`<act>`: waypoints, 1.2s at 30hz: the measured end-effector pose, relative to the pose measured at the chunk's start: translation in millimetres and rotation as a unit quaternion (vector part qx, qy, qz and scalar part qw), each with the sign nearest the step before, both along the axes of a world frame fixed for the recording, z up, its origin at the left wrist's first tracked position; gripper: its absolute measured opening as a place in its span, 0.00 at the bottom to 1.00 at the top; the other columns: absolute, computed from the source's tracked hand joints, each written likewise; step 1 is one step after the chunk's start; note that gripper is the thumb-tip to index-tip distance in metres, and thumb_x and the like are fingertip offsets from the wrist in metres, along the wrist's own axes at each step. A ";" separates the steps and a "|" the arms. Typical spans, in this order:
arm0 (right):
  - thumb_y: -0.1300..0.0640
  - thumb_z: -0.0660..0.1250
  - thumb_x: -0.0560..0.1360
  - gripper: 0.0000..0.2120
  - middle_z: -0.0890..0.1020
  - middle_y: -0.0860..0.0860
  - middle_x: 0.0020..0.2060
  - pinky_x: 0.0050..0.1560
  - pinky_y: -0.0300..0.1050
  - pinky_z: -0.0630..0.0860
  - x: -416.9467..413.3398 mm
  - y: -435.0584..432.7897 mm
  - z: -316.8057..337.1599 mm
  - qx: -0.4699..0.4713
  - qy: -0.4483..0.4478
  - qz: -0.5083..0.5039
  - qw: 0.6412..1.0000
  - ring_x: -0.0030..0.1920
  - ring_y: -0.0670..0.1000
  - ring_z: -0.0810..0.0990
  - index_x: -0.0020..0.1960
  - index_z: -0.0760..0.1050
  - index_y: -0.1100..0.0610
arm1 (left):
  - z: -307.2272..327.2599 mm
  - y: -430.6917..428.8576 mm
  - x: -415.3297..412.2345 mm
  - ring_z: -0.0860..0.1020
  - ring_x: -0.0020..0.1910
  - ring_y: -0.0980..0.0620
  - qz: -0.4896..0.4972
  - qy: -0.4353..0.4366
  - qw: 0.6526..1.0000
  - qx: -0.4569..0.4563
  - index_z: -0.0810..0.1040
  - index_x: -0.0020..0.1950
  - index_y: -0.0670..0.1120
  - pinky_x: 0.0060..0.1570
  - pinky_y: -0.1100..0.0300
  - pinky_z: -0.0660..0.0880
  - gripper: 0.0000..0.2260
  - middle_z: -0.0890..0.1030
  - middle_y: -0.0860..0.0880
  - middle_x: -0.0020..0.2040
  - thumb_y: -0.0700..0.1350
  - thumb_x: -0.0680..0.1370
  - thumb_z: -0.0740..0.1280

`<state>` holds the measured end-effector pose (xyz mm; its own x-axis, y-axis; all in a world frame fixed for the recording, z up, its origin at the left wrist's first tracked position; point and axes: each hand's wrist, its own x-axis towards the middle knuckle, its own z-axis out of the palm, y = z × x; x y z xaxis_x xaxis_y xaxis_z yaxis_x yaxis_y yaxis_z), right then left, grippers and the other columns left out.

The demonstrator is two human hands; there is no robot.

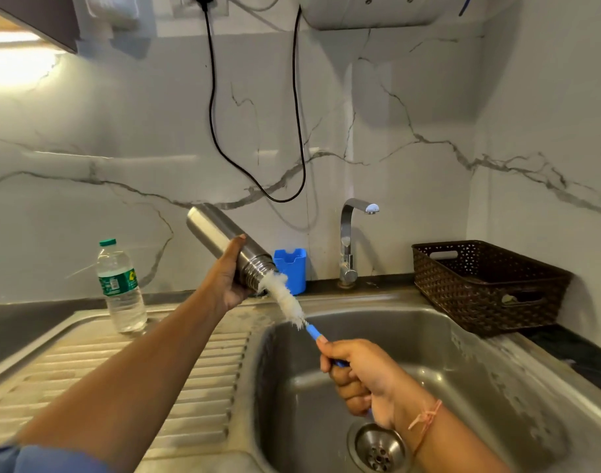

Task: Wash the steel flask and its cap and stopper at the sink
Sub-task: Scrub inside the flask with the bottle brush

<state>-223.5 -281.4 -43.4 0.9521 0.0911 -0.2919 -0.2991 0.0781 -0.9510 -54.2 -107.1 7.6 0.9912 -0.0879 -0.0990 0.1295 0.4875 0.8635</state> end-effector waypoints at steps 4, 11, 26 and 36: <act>0.47 0.59 0.80 0.19 0.68 0.47 0.23 0.24 0.39 0.61 3.4 2.4 -8.3 -0.290 -0.092 -0.043 0.952 0.22 0.45 0.65 0.33 0.69 0.53 | -25.4 6.7 -4.5 0.81 0.43 0.44 0.018 0.042 0.999 0.004 0.65 0.68 0.42 0.26 0.52 0.78 0.29 0.79 0.40 0.52 0.51 0.72 0.72; 0.48 0.43 0.83 0.15 0.67 0.47 0.30 0.29 0.45 0.62 10.7 2.4 -23.7 -0.681 -0.282 -0.053 0.674 0.28 0.50 0.67 0.55 0.65 0.52 | -40.9 10.9 -1.5 0.81 0.44 0.43 0.053 0.071 0.996 0.018 0.64 0.69 0.42 0.30 0.47 0.76 0.31 0.79 0.40 0.52 0.51 0.72 0.72; 0.48 0.55 0.81 0.19 0.59 0.46 0.19 0.16 0.31 0.50 16.3 14.1 -11.9 0.181 0.049 -0.024 0.982 0.16 0.42 0.54 0.35 0.67 0.57 | -36.9 -56.6 -38.2 0.81 0.42 0.45 -0.097 0.016 0.994 0.056 0.72 0.62 0.42 0.48 0.50 0.79 0.26 0.81 0.41 0.49 0.54 0.70 0.73; 0.55 0.64 0.76 0.10 0.80 0.54 0.47 0.36 0.44 0.64 21.6 3.7 -21.8 -0.716 -0.258 -0.162 0.628 0.45 0.55 0.81 0.56 0.73 0.57 | -64.7 -73.0 -40.1 0.81 0.50 0.43 -0.016 0.029 0.999 -0.037 0.66 0.69 0.44 0.34 0.52 0.80 0.37 0.80 0.40 0.57 0.51 0.64 0.77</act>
